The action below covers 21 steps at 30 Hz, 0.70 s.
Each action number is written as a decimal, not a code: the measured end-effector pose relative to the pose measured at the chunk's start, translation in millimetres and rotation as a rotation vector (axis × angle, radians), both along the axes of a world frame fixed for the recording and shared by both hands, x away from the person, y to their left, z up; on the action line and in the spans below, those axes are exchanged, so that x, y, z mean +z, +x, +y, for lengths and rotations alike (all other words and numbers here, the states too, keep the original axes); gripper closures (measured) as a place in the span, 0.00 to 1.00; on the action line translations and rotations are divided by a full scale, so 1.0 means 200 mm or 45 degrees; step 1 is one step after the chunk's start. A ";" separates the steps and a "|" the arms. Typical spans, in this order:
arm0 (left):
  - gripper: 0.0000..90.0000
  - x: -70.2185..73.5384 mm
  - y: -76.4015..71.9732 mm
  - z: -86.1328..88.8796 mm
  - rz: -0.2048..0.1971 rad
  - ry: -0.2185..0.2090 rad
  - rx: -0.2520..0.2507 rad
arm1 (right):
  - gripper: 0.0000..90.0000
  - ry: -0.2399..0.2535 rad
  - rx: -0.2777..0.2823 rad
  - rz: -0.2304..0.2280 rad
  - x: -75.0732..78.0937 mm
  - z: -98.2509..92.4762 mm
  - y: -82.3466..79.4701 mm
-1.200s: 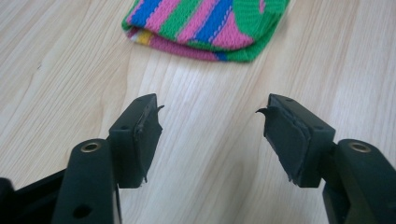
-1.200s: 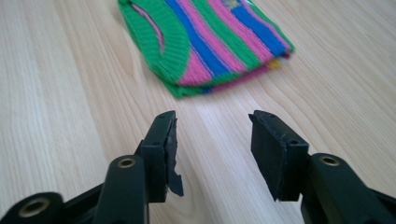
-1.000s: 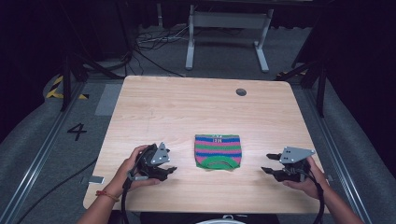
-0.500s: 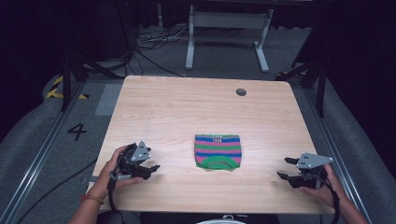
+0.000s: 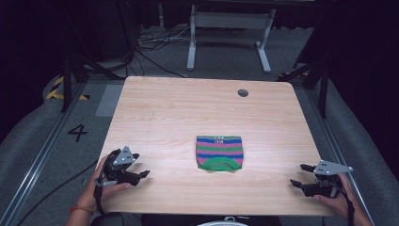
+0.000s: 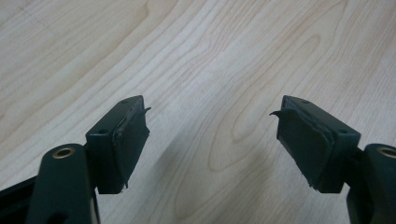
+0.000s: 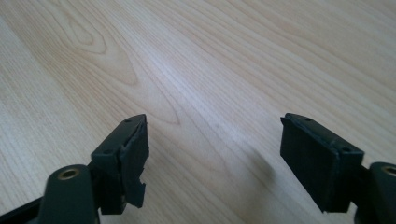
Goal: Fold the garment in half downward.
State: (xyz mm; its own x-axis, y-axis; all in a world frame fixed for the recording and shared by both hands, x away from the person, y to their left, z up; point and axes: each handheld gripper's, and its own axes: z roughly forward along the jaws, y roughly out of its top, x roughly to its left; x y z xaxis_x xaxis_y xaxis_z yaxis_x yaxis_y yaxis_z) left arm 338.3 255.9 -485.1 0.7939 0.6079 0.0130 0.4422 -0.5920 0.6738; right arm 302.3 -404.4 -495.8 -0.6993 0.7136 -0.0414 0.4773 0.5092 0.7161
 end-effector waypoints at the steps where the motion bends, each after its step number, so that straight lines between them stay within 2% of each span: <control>1: 0.27 0.00 0.00 0.01 0.004 -0.015 0.011 | 0.26 0.016 -0.013 0.012 -0.01 -0.01 0.00; 4: 0.26 0.00 -0.02 0.04 -0.011 -0.027 0.063 | 0.23 0.060 -0.044 0.025 -0.03 -0.04 -0.01; 6: 0.25 0.00 -0.03 0.06 -0.007 -0.039 0.079 | 0.22 0.076 -0.048 0.042 -0.04 -0.05 -0.01; 8: 0.26 -0.02 -0.03 0.09 0.000 -0.061 0.101 | 0.21 0.084 -0.078 0.034 -0.04 -0.07 -0.02; 10: 0.25 -0.02 -0.03 0.10 0.007 -0.052 0.099 | 0.21 0.083 -0.086 0.035 -0.04 -0.07 -0.02; 11: 0.23 -0.05 -0.03 0.11 0.053 -0.046 0.109 | 0.20 0.076 -0.106 0.053 -0.05 -0.08 -0.02; 13: 0.22 -0.07 -0.04 0.11 0.049 -0.048 0.109 | 0.19 0.078 -0.110 0.054 -0.05 -0.08 -0.02; 21: 0.19 -0.08 -0.05 0.10 0.039 -0.034 0.144 | 0.19 0.073 -0.112 0.051 -0.05 -0.08 -0.02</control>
State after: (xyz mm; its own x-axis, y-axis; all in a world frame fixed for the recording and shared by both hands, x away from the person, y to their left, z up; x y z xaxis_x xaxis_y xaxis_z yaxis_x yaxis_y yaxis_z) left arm 328.8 276.8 -500.3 0.7202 0.6933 -0.0277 0.5257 -0.5191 0.6740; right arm 298.9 -419.5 -505.3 -0.6341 0.7728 0.0280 0.5474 0.4230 0.7220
